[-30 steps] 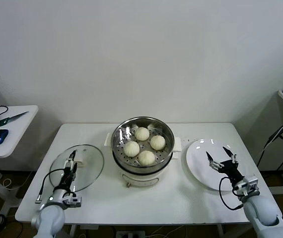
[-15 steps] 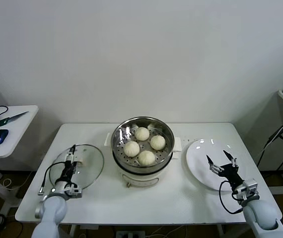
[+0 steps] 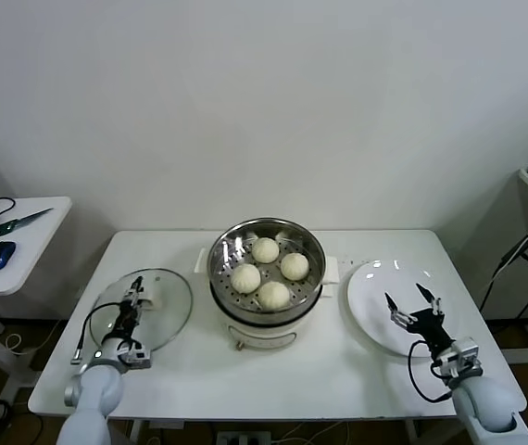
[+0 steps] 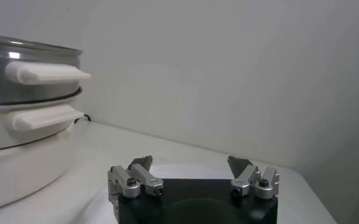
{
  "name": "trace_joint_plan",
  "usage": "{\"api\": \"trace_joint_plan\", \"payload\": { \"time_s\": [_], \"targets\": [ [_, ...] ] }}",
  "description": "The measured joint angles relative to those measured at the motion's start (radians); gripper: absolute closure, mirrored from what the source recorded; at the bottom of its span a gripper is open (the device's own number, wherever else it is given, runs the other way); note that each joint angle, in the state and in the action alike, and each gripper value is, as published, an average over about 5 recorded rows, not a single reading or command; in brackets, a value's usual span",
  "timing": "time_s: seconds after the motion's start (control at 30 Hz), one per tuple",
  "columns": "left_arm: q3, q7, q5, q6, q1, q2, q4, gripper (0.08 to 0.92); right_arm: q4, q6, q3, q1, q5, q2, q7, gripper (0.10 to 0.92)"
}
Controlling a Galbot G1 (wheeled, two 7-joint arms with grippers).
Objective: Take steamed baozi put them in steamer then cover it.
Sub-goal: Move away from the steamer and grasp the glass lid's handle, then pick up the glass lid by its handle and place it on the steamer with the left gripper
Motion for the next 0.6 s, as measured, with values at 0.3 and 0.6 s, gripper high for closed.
{"api": "trace_joint_plan", "payload": {
  "time_s": [0.3,0.6],
  "targets": [
    [0.000,0.003,-0.025,-0.012,0.000,0.005,-0.002,0.841,-0.010,0.007,0.002,0.002,-0.012,0.005,-0.006,0.203],
    [0.002,0.014,-0.097,0.010,0.054,0.030,-0.109,0.853,-0.023,0.012,-0.002,0.015,-0.017,0.007,-0.008,0.203]
  ]
}}
